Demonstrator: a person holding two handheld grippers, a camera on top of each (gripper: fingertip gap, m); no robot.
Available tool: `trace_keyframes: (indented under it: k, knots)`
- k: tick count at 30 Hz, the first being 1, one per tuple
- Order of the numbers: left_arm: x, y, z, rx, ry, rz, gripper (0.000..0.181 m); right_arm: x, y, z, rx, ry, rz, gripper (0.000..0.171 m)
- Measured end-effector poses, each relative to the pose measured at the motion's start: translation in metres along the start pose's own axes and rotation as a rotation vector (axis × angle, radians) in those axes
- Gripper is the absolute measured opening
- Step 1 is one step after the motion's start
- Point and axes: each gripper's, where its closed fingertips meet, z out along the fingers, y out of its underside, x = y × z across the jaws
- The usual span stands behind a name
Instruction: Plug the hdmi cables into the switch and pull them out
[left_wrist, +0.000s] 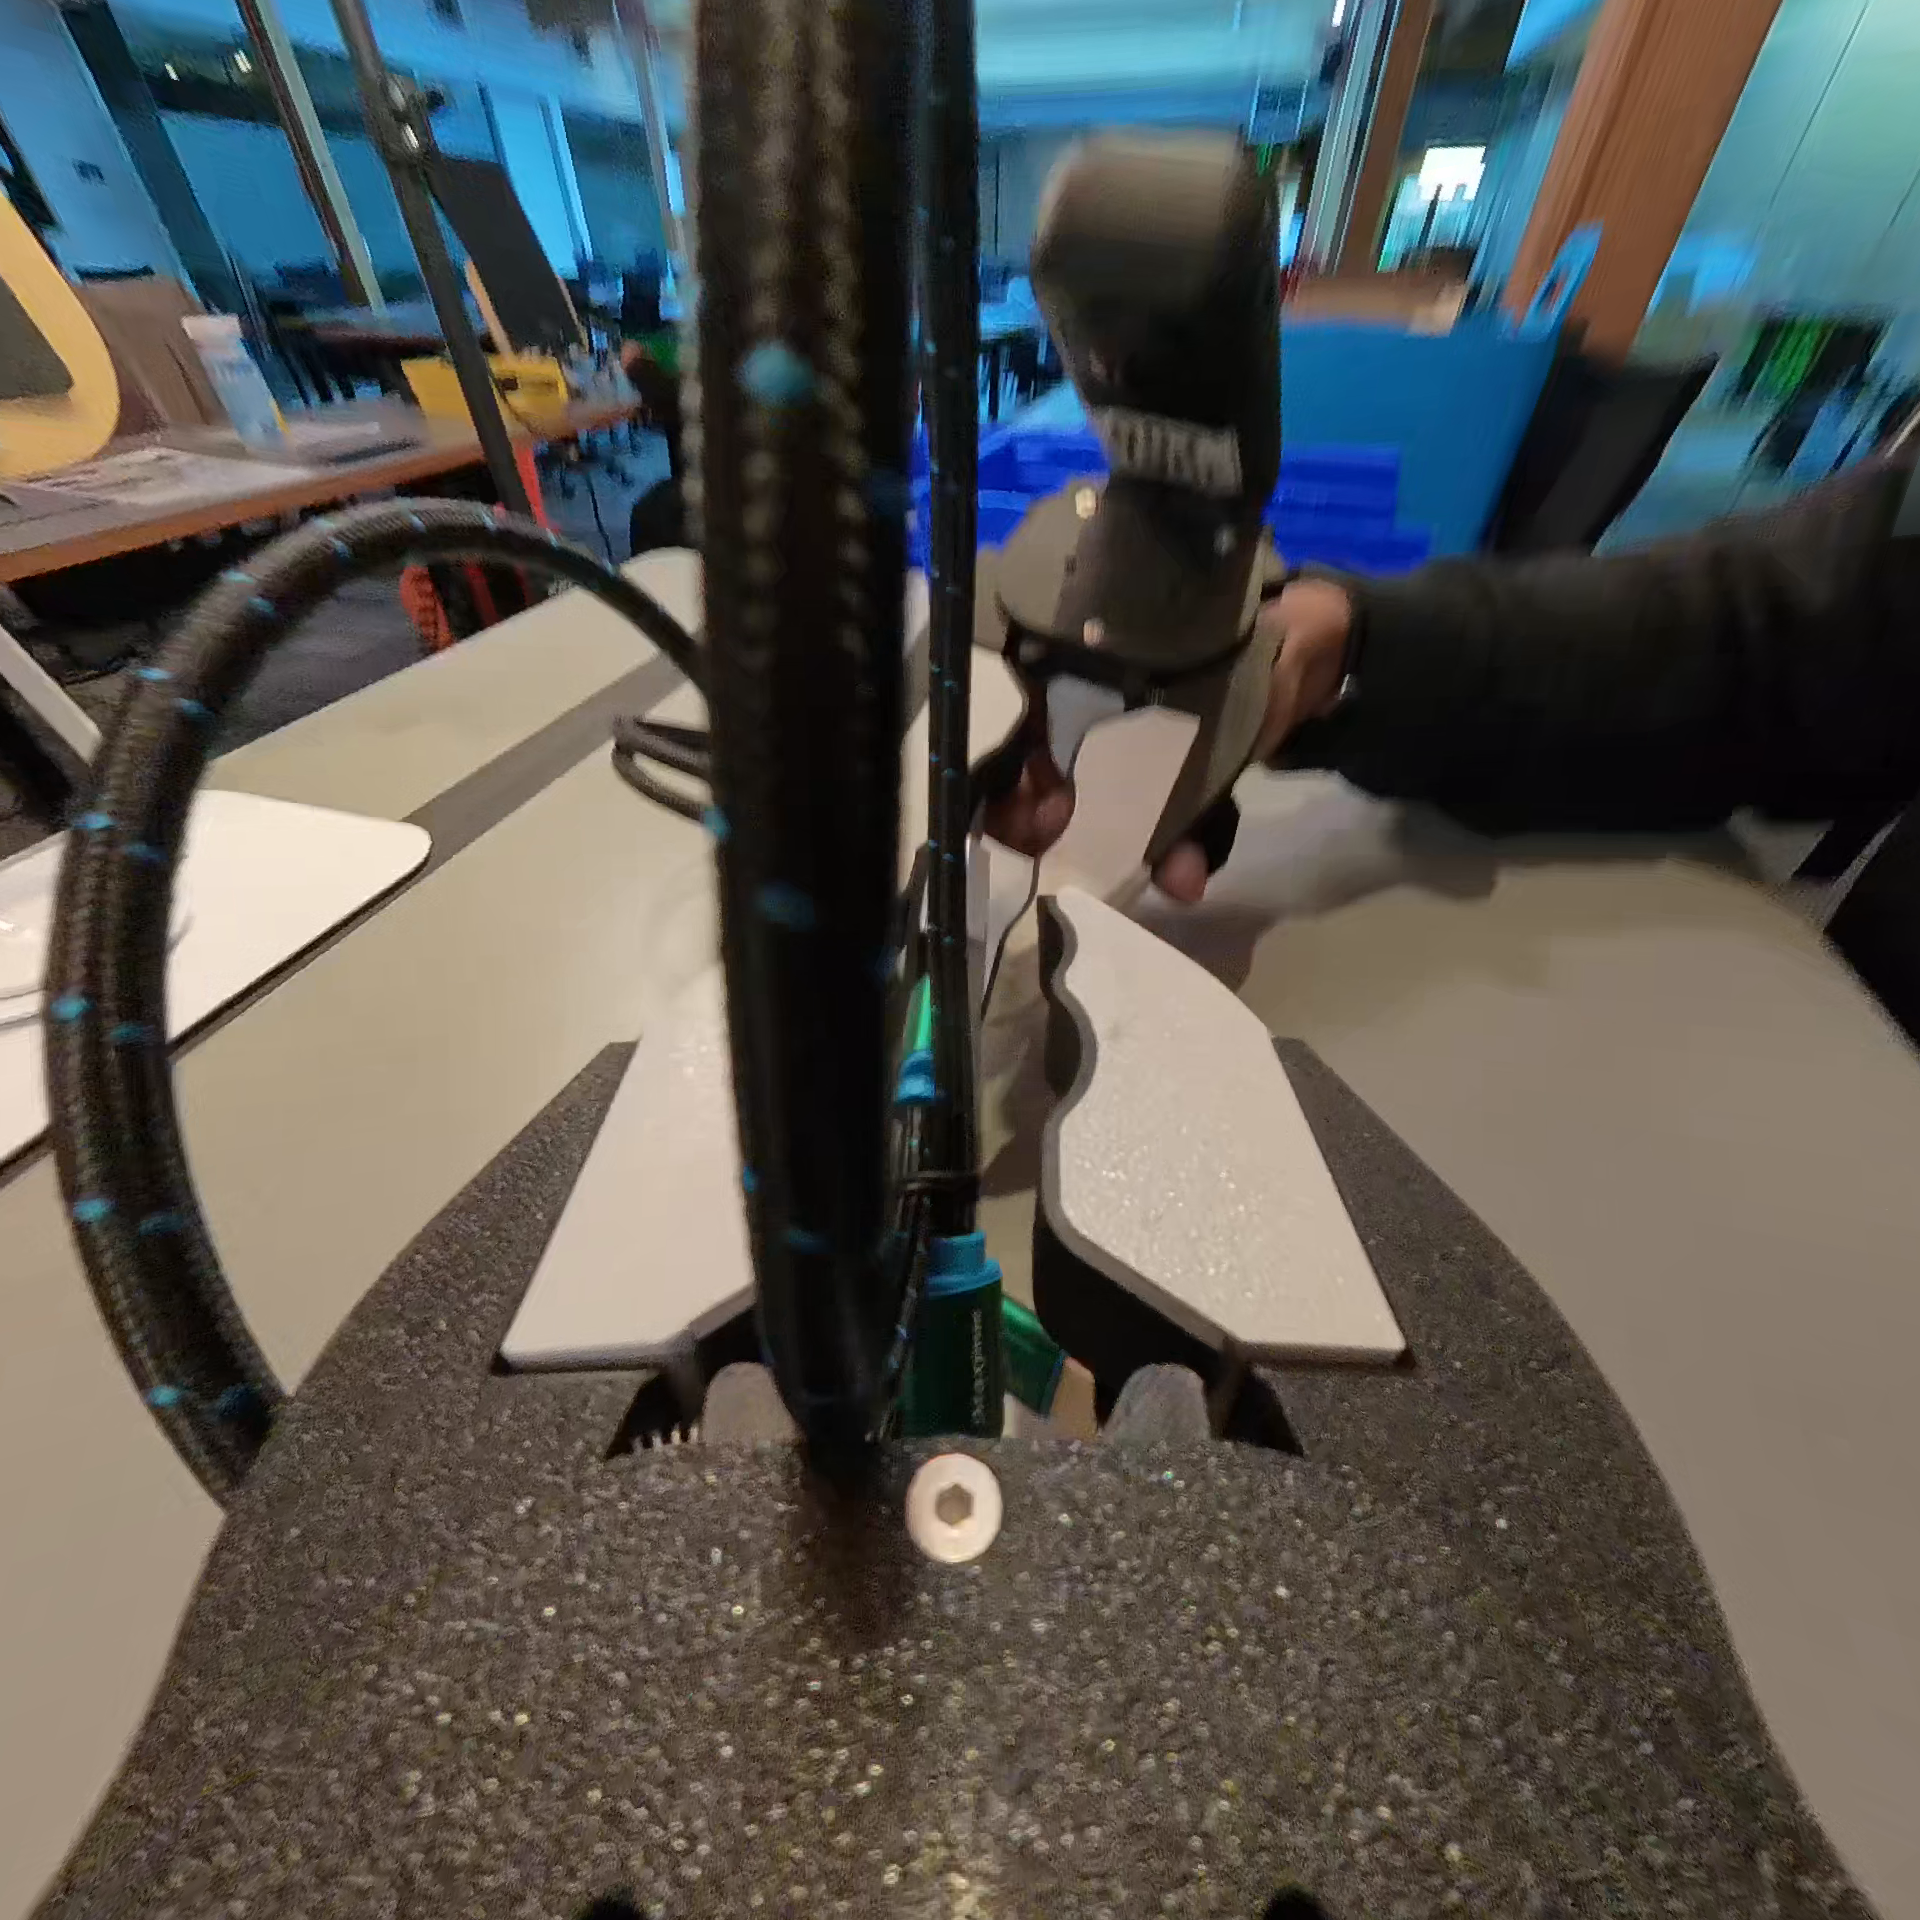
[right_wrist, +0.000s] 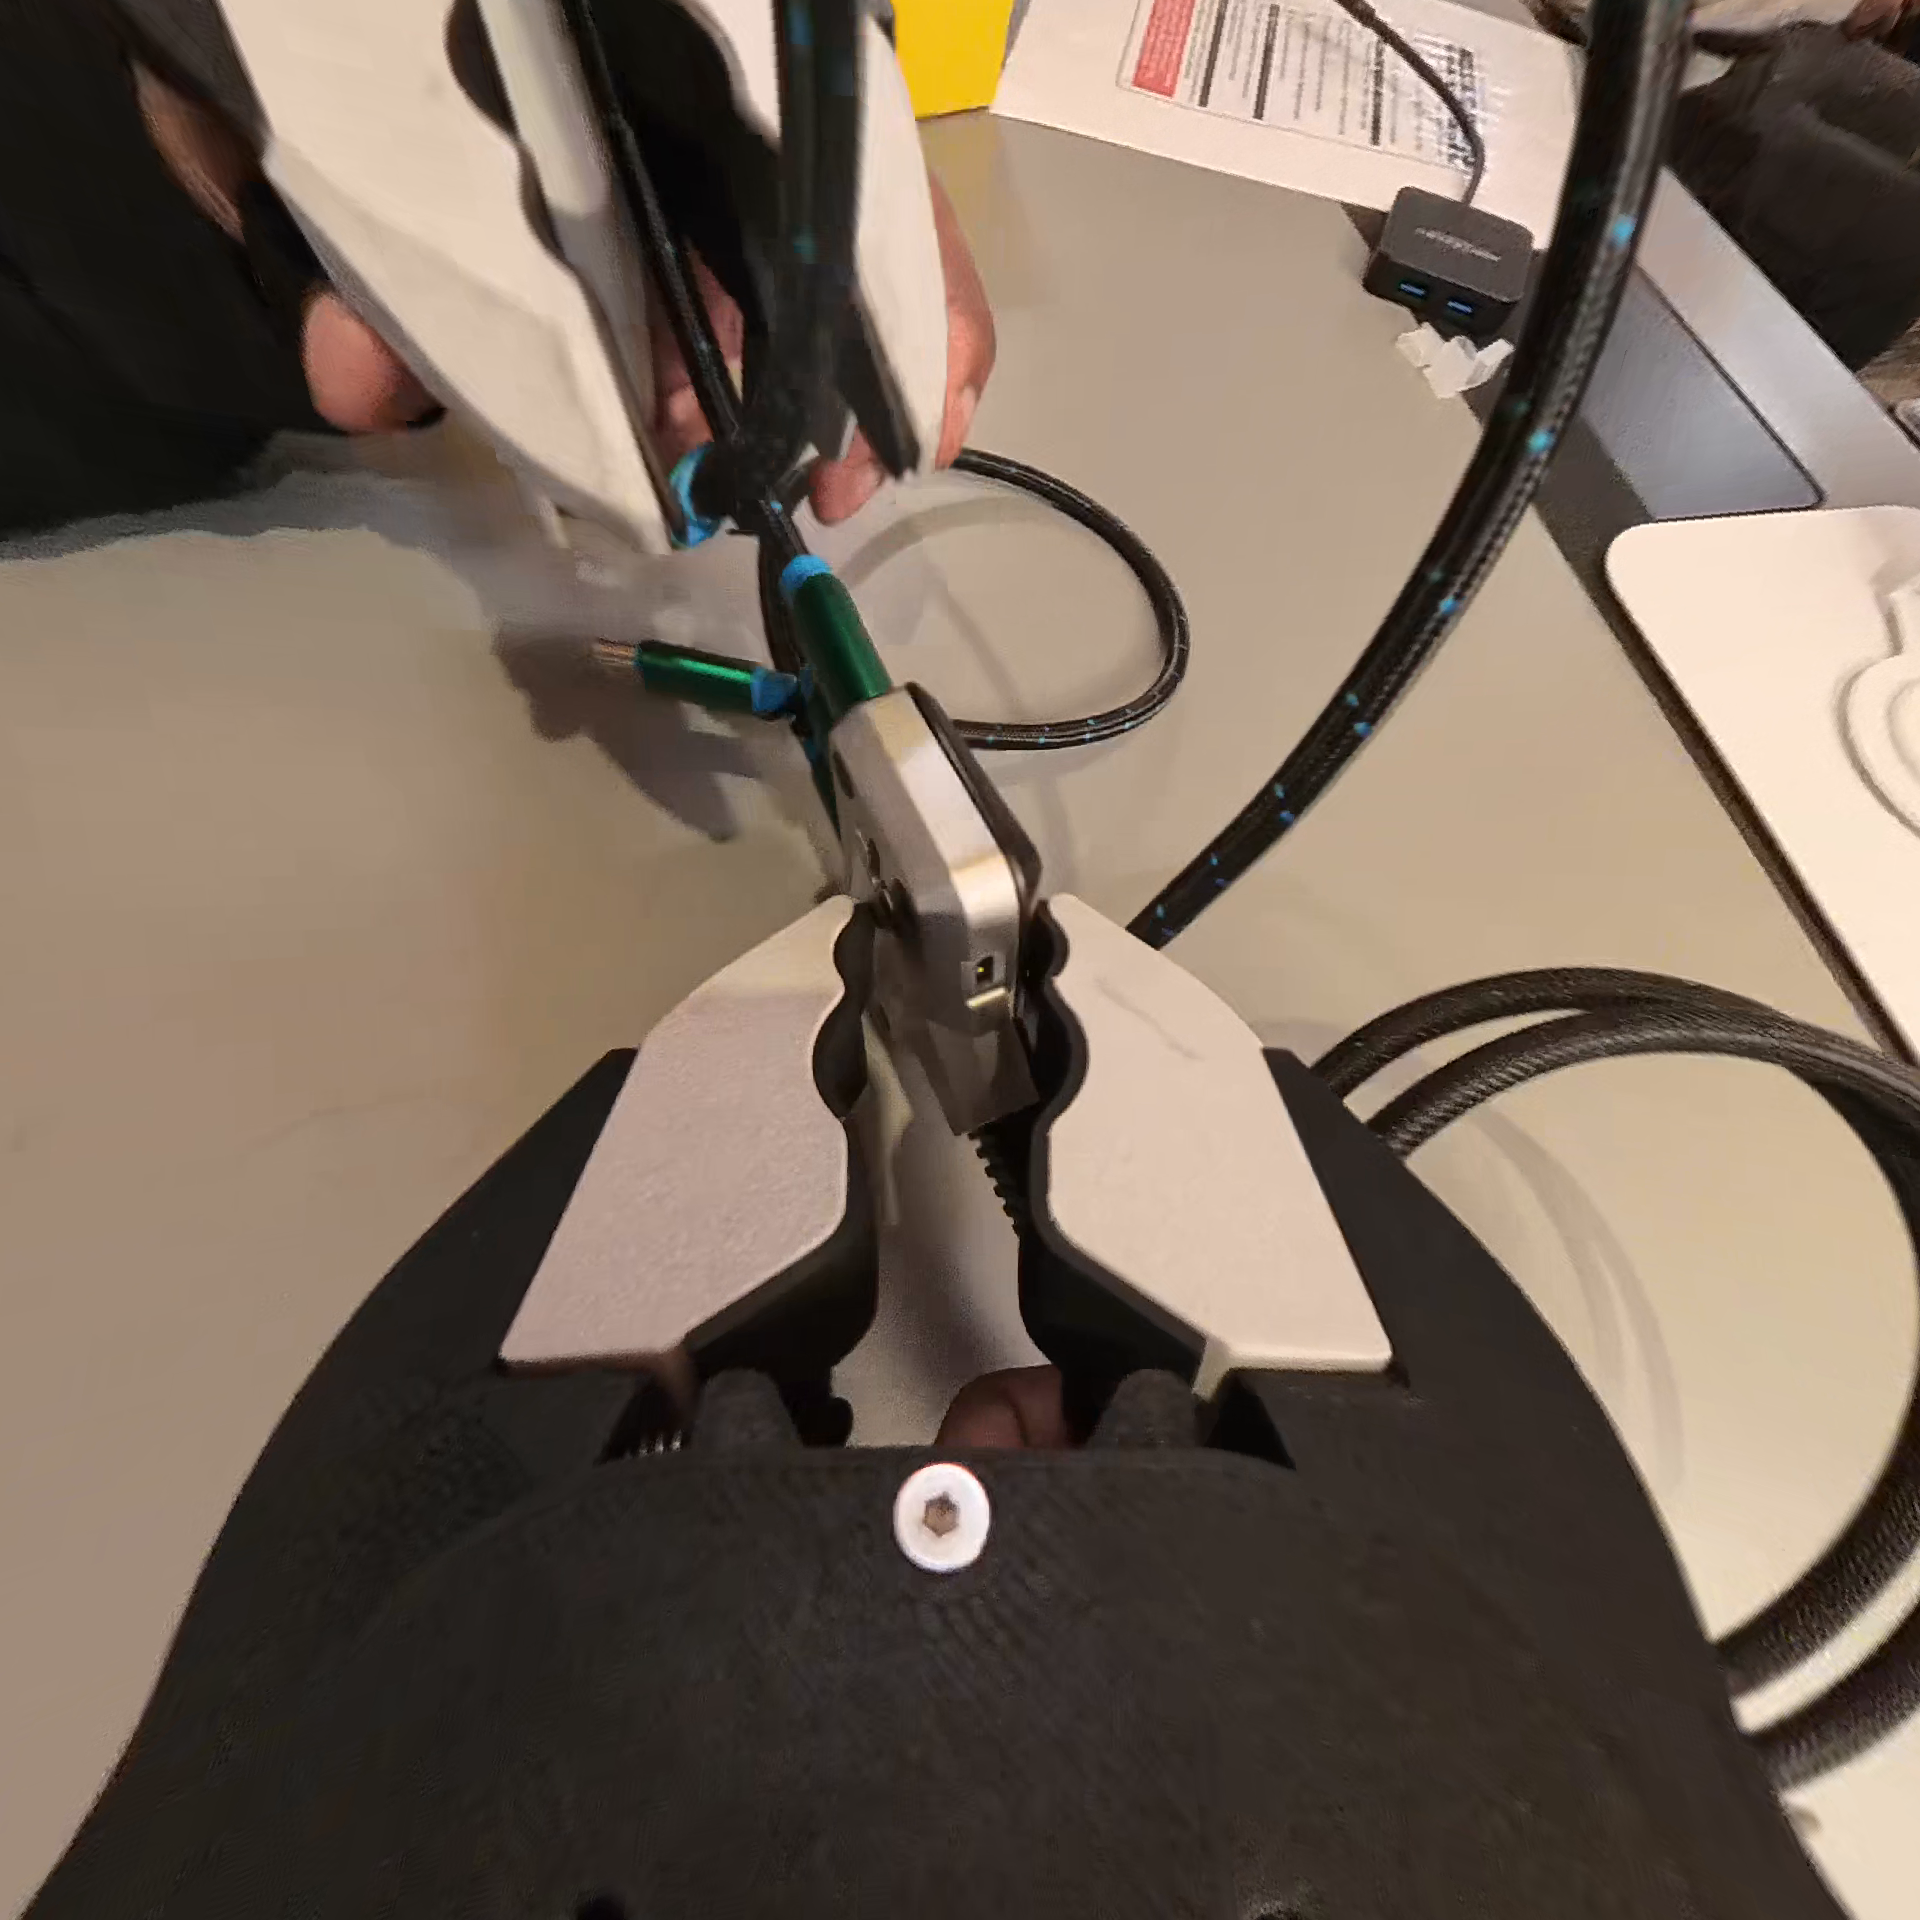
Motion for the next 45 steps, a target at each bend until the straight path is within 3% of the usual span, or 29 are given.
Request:
trace_keyframes:
  k: [6,12,15,19,22,26,29,33,37,45]
  knots:
    - [-0.001,0.017,-0.001,-0.185,-0.067,0.155,0.023,-0.003,-0.001,-0.001,-0.014,-0.019,-0.017,0.027]
    - [-0.003,0.011,-0.001,-0.141,-0.09,0.165,0.021,-0.003,0.0,0.002,-0.015,-0.023,0.016,0.031]
    - [0.005,-0.001,-0.003,-0.087,-0.053,0.182,0.029,-0.007,0.0,0.005,-0.013,-0.048,0.04,0.03]
    - [0.024,-0.034,-0.023,0.078,0.05,0.219,0.026,-0.014,-0.001,0.007,-0.002,-0.092,0.066,0.028]
    - [0.034,-0.066,-0.053,0.305,0.132,0.21,0.018,-0.014,0.0,0.005,-0.001,-0.1,0.079,0.027]
    - [0.021,-0.093,-0.094,0.56,0.136,0.13,0.015,-0.008,0.003,-0.003,-0.003,-0.063,0.095,0.027]
    - [-0.001,-0.095,-0.111,0.663,0.058,0.078,0.015,-0.001,0.0,-0.014,0.014,-0.026,0.116,0.025]
    - [-0.041,-0.091,-0.13,0.763,-0.107,-0.05,0.014,0.014,-0.009,-0.042,0.066,0.037,0.174,0.024]
    - [-0.061,-0.063,-0.113,0.638,-0.167,-0.103,0.013,0.023,-0.032,-0.085,0.15,0.119,0.174,0.024]
    - [-0.08,-0.021,-0.088,0.507,-0.212,-0.205,0.013,0.043,-0.07,-0.229,0.276,0.316,0.104,0.024]
